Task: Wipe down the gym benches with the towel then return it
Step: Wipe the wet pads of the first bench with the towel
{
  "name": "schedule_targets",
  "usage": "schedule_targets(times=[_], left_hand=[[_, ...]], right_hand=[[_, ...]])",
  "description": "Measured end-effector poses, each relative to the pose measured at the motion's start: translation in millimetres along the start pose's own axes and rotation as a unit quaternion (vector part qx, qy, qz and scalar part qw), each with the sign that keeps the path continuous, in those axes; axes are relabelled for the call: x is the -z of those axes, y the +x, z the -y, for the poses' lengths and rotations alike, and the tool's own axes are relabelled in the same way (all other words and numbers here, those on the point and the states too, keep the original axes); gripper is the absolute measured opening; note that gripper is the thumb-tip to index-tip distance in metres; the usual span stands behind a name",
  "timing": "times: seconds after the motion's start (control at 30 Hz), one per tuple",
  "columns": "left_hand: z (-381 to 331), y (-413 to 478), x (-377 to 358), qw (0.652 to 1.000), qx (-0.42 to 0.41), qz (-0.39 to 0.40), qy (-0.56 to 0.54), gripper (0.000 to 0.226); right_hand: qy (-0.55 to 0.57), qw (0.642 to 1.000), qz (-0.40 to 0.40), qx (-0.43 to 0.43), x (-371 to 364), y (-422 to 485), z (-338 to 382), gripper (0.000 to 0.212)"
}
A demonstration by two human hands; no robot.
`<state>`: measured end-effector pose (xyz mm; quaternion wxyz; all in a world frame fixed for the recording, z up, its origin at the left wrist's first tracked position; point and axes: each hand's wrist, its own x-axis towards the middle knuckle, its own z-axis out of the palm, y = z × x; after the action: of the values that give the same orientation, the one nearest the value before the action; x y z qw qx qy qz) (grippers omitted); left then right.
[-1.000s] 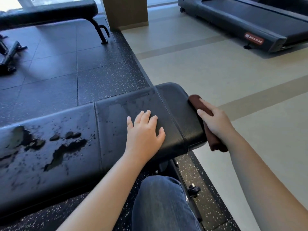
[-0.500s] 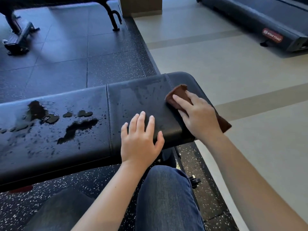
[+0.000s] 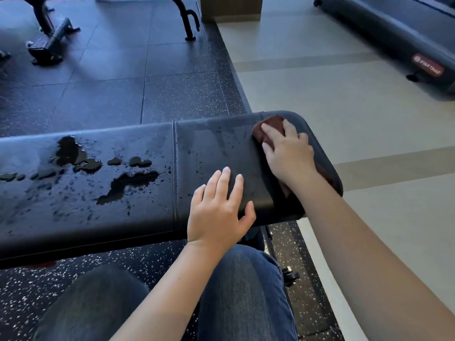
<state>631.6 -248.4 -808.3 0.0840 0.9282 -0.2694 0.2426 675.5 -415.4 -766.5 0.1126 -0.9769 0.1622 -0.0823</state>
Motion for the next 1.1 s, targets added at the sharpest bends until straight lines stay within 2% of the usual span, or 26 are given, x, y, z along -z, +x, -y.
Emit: schedule_targets(times=[0.1, 0.2, 0.33, 0.6, 0.7, 0.77, 0.87, 1.0, 1.1], left_hand=[[0, -3, -3, 1.000, -0.009, -0.024, 0.003, 0.043], [1, -4, -7, 0.998, -0.011, -0.057, 0.002, 0.041], [0, -4, -8, 0.997, -0.009, -0.069, -0.015, 0.040], [2, -4, -1, 0.998, -0.030, -0.041, -0.039, 0.046], [12, -10, 1, 0.995, -0.084, -0.022, -0.039, 0.049], [28, -19, 1, 0.993, -0.114, -0.024, -0.005, 0.052], [41, -23, -1, 0.994, -0.089, -0.048, 0.035, 0.057], [37, -21, -4, 0.995, -0.086, -0.059, -0.004, 0.053], [38, -22, -4, 0.994, -0.086, -0.058, -0.017, 0.052]], right_hand=[[-0.020, 1.000, 0.011, 0.014, -1, -14, 0, 0.049], [-0.012, 0.997, -0.024, 0.078, -2, -62, -12, 0.056], [-0.008, 0.991, -0.057, 0.124, -2, -65, -20, 0.050], [-0.020, 0.998, 0.047, 0.044, -9, 52, 4, 0.047], [-0.017, 0.997, 0.032, 0.067, -6, 23, -1, 0.047], [-0.016, 0.994, -0.013, 0.107, -6, -22, -10, 0.048], [-0.020, 0.987, -0.075, 0.139, -5, -68, -11, 0.046], [-0.027, 0.994, -0.053, 0.094, -11, -32, -1, 0.045], [-0.007, 0.998, 0.007, 0.058, -15, 33, 10, 0.044]])
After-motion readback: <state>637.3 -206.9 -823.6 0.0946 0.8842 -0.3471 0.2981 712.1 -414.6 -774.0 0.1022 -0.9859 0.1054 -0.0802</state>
